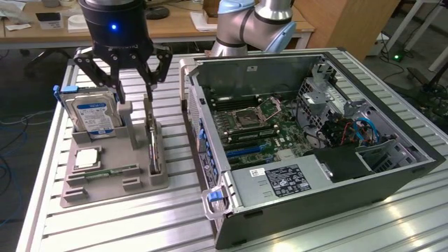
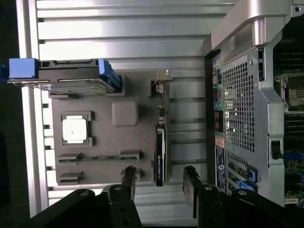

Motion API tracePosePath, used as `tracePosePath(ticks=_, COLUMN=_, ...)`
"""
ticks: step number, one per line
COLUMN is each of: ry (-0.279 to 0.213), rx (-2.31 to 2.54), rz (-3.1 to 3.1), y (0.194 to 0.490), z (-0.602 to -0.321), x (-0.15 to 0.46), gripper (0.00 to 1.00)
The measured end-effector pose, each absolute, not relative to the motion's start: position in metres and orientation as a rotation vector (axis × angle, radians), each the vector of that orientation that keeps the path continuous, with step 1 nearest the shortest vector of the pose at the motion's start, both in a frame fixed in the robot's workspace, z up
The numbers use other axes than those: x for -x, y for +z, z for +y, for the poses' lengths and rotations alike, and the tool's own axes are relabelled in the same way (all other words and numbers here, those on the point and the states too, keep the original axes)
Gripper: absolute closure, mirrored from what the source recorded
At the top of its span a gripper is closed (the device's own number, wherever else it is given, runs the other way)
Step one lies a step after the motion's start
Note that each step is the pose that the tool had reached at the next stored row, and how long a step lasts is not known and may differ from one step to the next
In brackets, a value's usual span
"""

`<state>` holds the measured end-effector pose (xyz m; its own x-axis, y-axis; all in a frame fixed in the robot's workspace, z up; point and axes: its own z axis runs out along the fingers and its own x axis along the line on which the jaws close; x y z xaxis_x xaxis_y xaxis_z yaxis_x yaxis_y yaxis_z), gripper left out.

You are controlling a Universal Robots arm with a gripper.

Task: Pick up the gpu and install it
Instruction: 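Pick up the gpu and move the gpu toward the slot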

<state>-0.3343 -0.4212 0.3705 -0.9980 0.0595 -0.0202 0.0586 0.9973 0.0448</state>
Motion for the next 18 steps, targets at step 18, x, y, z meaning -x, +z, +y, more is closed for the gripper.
tracePosePath(ticks=18, ry=0.069, rx=-0.110, rz=3.117, y=0.359, z=-0.421, x=0.334, gripper=0.47)
